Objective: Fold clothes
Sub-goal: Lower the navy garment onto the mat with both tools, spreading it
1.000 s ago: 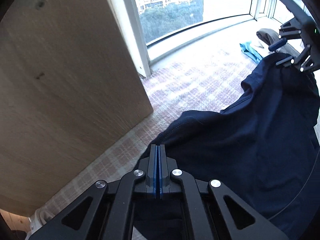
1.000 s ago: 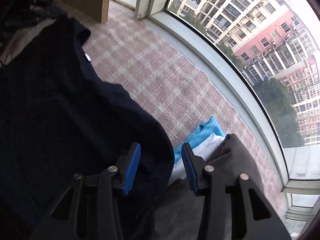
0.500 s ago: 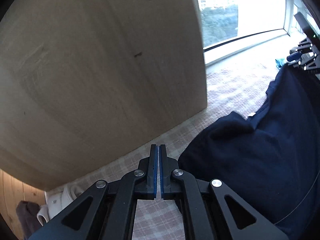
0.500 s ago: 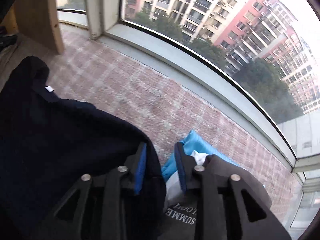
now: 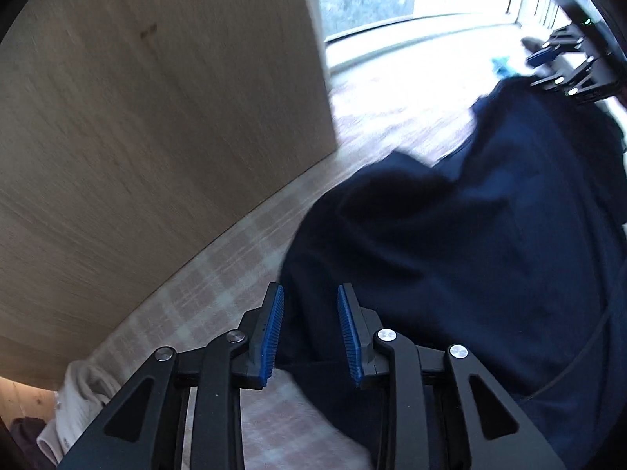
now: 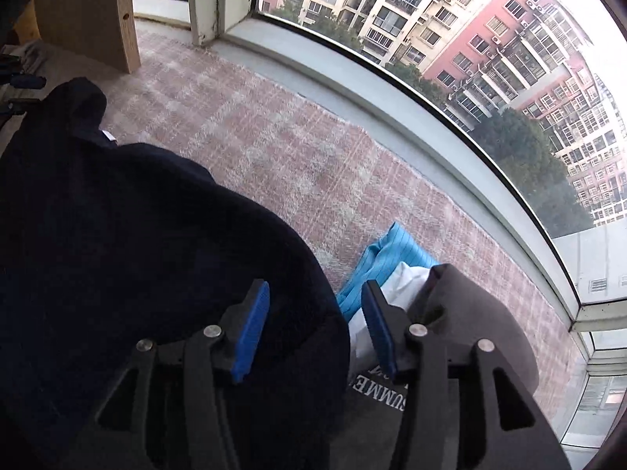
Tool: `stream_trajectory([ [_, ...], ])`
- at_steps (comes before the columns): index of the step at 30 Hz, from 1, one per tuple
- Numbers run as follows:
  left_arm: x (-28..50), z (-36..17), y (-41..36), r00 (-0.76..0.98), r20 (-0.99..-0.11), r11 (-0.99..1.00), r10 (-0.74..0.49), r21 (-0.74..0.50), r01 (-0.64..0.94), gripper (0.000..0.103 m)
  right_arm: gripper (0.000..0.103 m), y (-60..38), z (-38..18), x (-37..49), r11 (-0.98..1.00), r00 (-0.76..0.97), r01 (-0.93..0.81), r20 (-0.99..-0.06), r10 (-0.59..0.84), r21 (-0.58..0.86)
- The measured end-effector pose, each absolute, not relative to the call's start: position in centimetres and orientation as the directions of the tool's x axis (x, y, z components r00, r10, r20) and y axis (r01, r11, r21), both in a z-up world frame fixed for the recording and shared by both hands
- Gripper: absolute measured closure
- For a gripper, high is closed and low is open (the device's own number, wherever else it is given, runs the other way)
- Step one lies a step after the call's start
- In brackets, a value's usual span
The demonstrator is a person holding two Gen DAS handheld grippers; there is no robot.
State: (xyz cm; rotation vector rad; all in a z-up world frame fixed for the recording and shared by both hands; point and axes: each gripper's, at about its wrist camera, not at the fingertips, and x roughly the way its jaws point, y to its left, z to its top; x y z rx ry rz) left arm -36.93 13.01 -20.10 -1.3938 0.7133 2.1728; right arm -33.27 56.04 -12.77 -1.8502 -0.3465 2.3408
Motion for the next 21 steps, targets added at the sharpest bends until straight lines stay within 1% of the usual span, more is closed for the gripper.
stream_trajectory([
  [2, -36.9, -20.4, 12.4, -0.412, -0.908, -0.766, 0.069, 0.217, -0.605, 0.074, 0.054, 56.2, -13.2, -33.1, -0.964, -0.222, 0.038, -0.943, 0.247, -0.262],
  [3, -37.1, -20.4, 12.0, -0.397, -0.913, -0.776, 0.089, 0.186, -0.603, 0.073, 0.054, 56.2, -13.5, -33.2, -0.966, -0.217, 0.039, -0.946, 0.24, -0.254],
  [5, -37.5, -20.6, 11.5, -0.332, -0.931, -0.792, 0.153, 0.086, -0.605, 0.072, 0.054, 56.2, -13.8, -33.3, -0.971, -0.211, 0.044, -0.953, 0.219, -0.233],
  [9, -37.6, -21.9, 12.3, -0.26, -0.95, -0.782, 0.175, 0.026, -0.622, 0.072, 0.055, 55.7, -13.8, -33.4, -0.984, -0.225, 0.059, -0.962, 0.154, -0.171],
  [10, -37.5, -22.2, 12.6, -0.263, -0.952, -0.782, 0.155, 0.045, -0.622, 0.072, 0.059, 55.5, -13.7, -33.3, -0.984, -0.23, 0.064, -0.962, 0.15, -0.169],
  [11, -37.5, -22.4, 12.7, -0.263, -0.954, -0.785, 0.144, 0.051, -0.617, 0.075, 0.064, 55.2, -13.6, -33.2, -0.983, -0.236, 0.077, -0.961, 0.145, -0.168],
  [12, -37.4, -22.6, 12.8, -0.257, -0.955, -0.791, 0.152, 0.039, -0.611, 0.081, 0.086, 55.0, -13.5, -33.1, -0.982, -0.237, 0.088, -0.961, 0.14, -0.164],
  [13, -37.3, -22.7, 12.7, -0.247, -0.955, -0.797, 0.163, 0.02, -0.604, 0.101, 0.096, 54.8, -13.4, -33.0, -0.983, -0.239, 0.094, -0.962, 0.131, -0.157],
  [17, -36.5, -21.6, 11.8, -0.302, -0.938, -0.83, 0.17, 0.029, -0.557, 0.101, 0.096, 54.5, -12.4, -32.3, -0.987, -0.262, 0.079, -0.958, 0.117, -0.142],
  [20, -35.8, -20.2, 10.6, -0.338, -0.926, -0.847, 0.167, 0.041, -0.529, 0.102, 0.096, 54.5, -10.7, -32.0, -0.982, -0.328, 0.045, -0.932, 0.157, -0.182],
  [21, -35.6, -19.8, 10.3, -0.358, -0.921, -0.85, 0.152, 0.063, -0.523, 0.101, 0.096, 54.5, -10.1, -32.2, -0.981, -0.355, 0.025, -0.919, 0.172, -0.193],
])
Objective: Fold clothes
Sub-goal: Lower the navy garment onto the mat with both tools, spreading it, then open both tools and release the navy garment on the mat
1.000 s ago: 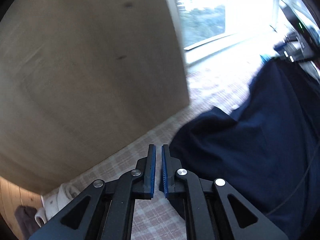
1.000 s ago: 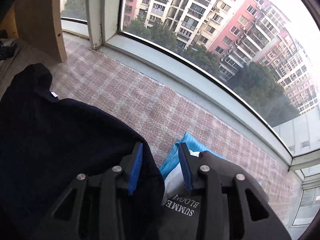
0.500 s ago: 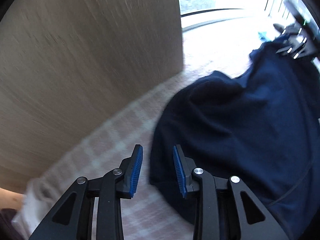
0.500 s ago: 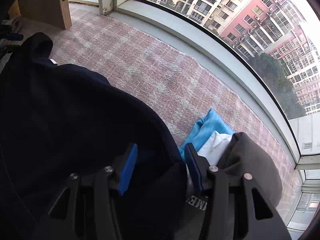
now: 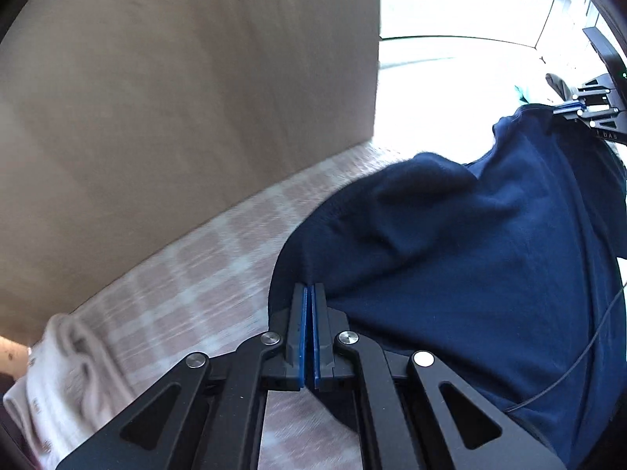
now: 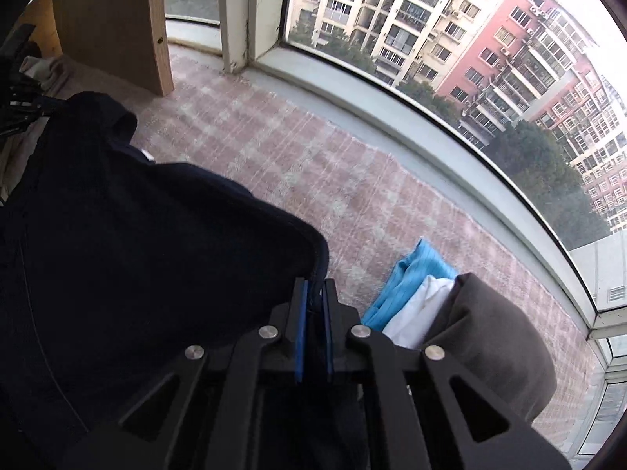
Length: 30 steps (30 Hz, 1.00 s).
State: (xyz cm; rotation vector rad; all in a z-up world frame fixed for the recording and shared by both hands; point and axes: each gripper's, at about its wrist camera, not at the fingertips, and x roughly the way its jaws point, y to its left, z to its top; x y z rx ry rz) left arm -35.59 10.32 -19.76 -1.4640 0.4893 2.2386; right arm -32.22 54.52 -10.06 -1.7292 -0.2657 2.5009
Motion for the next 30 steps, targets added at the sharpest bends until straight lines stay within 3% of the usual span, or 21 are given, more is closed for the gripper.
stream_trajectory([
  [4, -35.1, -18.0, 9.2, -0.423, -0.9, -0.873, 0.104, 0.121, -0.472, 0.101, 0.096, 54.9, -7.6, -34.0, -0.971, -0.445, -0.03, -0.867, 0.226, -0.238],
  [8, -36.9, -19.3, 8.0, -0.401, -0.915, -0.895, 0.051, 0.137, -0.425, 0.101, 0.096, 56.4, -10.2, -36.8, -0.97, -0.374, -0.062, -0.896, 0.24, -0.234],
  [11, -36.2, -17.9, 7.1, -0.444, -0.895, -0.903, 0.034, 0.163, -0.397, 0.096, 0.095, 58.0, -10.1, -36.0, -0.98, -0.333, -0.137, -0.925, 0.184, -0.145],
  [15, -34.6, -13.9, 4.0, -0.453, -0.888, -0.915, 0.077, 0.118, -0.386, 0.092, 0.089, 57.7, -7.3, -33.9, -0.976, -0.41, -0.198, -0.896, 0.169, -0.093],
  [17, -33.9, -13.2, 2.7, -0.382, -0.91, -0.904, 0.162, 0.019, -0.428, 0.087, 0.088, 57.3, -4.6, -32.0, -0.972, -0.462, -0.221, -0.868, 0.182, -0.087],
  [20, -30.2, -15.0, 4.2, -0.267, -0.931, -0.862, 0.248, -0.087, -0.499, 0.078, 0.08, 55.9, -1.0, -27.9, -0.975, -0.545, -0.223, -0.829, 0.123, 0.002],
  [22, -27.6, -17.5, 5.9, -0.205, -0.949, -0.826, 0.239, -0.088, -0.556, 0.076, 0.065, 54.1, -0.5, -24.5, -0.974, -0.564, -0.226, -0.819, 0.11, 0.025],
  [24, -25.9, -18.9, 7.1, -0.186, -0.962, -0.826, 0.199, -0.062, -0.56, 0.075, 0.06, 52.2, -0.8, -21.0, -0.971, -0.568, -0.238, -0.814, 0.12, 0.023],
  [30, -26.3, -22.2, 8.8, -0.149, -0.962, -0.849, 0.229, -0.122, -0.514, 0.076, 0.059, 48.8, -7.4, -12.6, -0.933, -0.47, -0.334, -0.882, 0.042, 0.134],
])
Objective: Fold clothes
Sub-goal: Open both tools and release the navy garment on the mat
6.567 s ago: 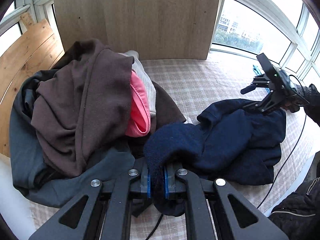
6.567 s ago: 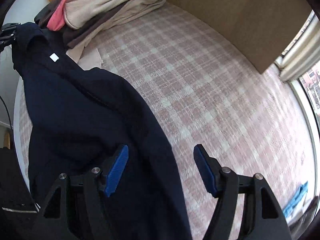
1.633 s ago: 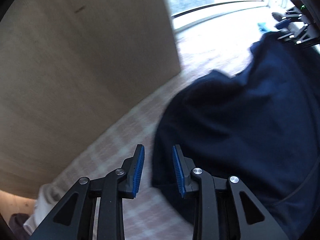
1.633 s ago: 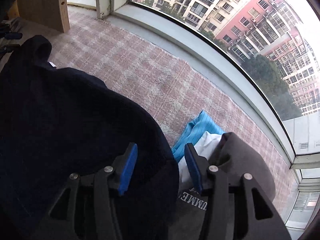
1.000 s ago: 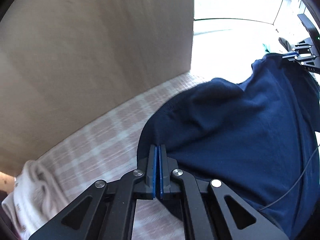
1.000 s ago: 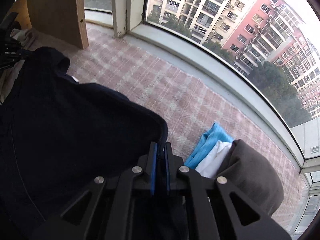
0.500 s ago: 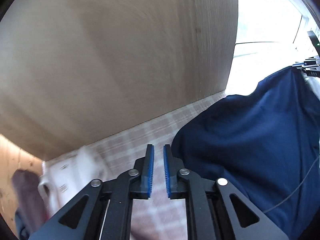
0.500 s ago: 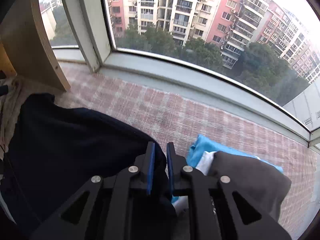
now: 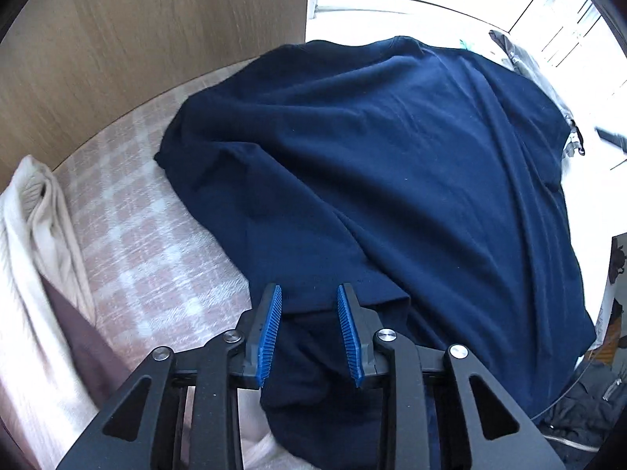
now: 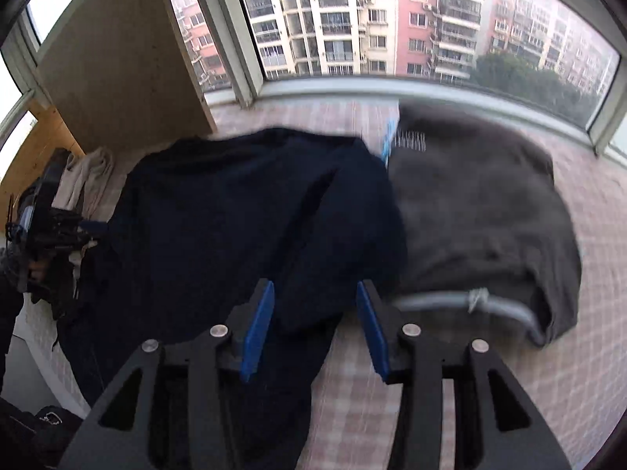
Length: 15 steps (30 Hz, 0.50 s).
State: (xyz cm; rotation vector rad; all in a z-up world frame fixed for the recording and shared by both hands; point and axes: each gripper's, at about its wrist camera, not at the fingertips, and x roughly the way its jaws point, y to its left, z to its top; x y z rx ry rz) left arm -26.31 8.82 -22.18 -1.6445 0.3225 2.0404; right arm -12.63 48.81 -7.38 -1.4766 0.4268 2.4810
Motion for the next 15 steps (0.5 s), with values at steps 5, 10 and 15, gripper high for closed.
stream_trajectory([
  [5, -26.4, -21.9, 7.9, -0.181, -0.962, -0.867, 0.207, -0.095, -0.489, 0.103, 0.059, 46.4, -13.7, -8.0, -0.891, -0.356, -0.418, -0.934, -0.022, 0.18],
  [10, -26.5, -20.9, 5.9, -0.149, -0.945, -0.863, 0.291, -0.193, -0.466, 0.1, 0.059, 44.9, -16.4, -6.4, -0.881, -0.316, -0.428, -0.947, -0.064, 0.203],
  [15, -26.4, -20.4, 7.9, -0.172, -0.961, -0.865, 0.215, -0.106, -0.491, 0.053, 0.059, 44.7, -16.5, -6.5, -0.872, -0.337, -0.438, -0.939, -0.064, 0.217],
])
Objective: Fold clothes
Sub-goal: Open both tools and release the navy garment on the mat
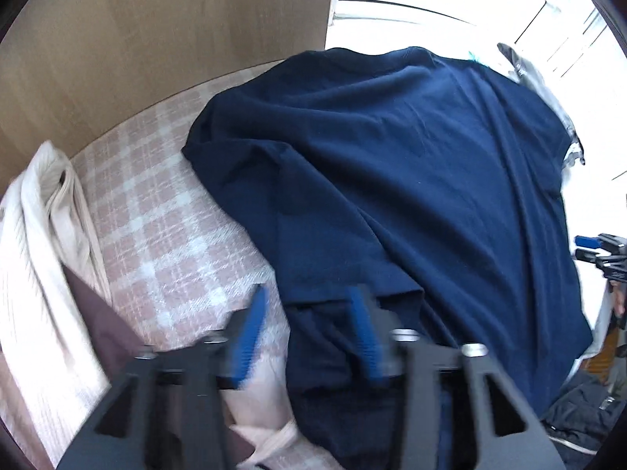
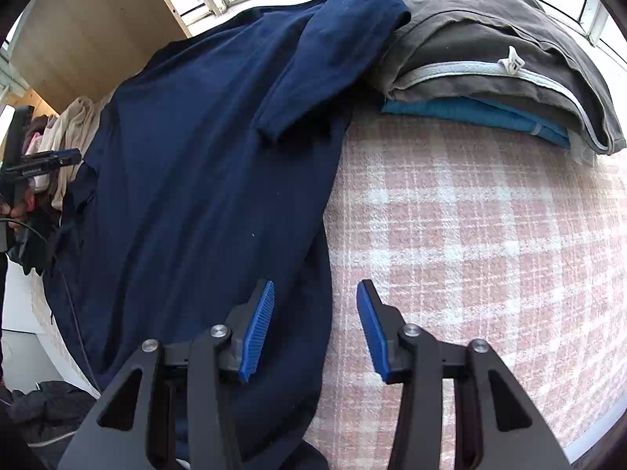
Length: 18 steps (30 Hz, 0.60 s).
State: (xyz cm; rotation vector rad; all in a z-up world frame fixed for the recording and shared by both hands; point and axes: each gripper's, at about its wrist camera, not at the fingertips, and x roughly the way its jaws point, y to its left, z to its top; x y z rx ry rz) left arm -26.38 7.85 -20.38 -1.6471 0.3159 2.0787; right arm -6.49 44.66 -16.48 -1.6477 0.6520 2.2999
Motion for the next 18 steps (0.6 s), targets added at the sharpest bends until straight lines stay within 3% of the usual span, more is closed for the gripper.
stream_trajectory([
  [4, -27.4, -22.3, 8.1, -0.137, -0.972, -0.867, 0.189, -0.1, -0.488, 0.052, 0.059, 44.2, -16.0, -6.7, -0.887, -0.337, -0.422, -0.941, -0.039, 0.188],
  [5, -27.5, -22.8, 8.4, -0.135, -0.976, -0.869, 0.17, -0.084, -0.488, 0.056, 0.059, 44.2, -16.0, -6.8, -0.889, -0.335, -0.421, -0.942, -0.032, 0.18],
  [6, -27.6, -23.0, 8.5, -0.135, -0.978, -0.871, 0.161, -0.076, -0.486, 0.065, 0.059, 44.2, -15.9, -6.9, -0.891, -0.332, -0.422, -0.943, -0.018, 0.165],
  [7, -27.7, -23.2, 8.5, -0.136, -0.979, -0.873, 0.152, -0.068, -0.483, 0.084, 0.059, 44.2, -16.0, -7.0, -0.891, -0.327, -0.425, -0.945, -0.011, 0.157],
  [10, -27.7, -22.4, 8.1, -0.16, -0.975, -0.876, 0.156, -0.062, -0.478, 0.094, 0.059, 44.5, -16.4, -7.3, -0.889, -0.316, -0.432, -0.949, -0.011, 0.154],
  [18, -26.9, -18.0, 5.1, -0.248, -0.956, -0.88, 0.159, -0.023, -0.475, 0.098, 0.058, 43.5, -17.7, -8.6, -0.897, -0.304, -0.415, -0.952, -0.023, 0.154],
])
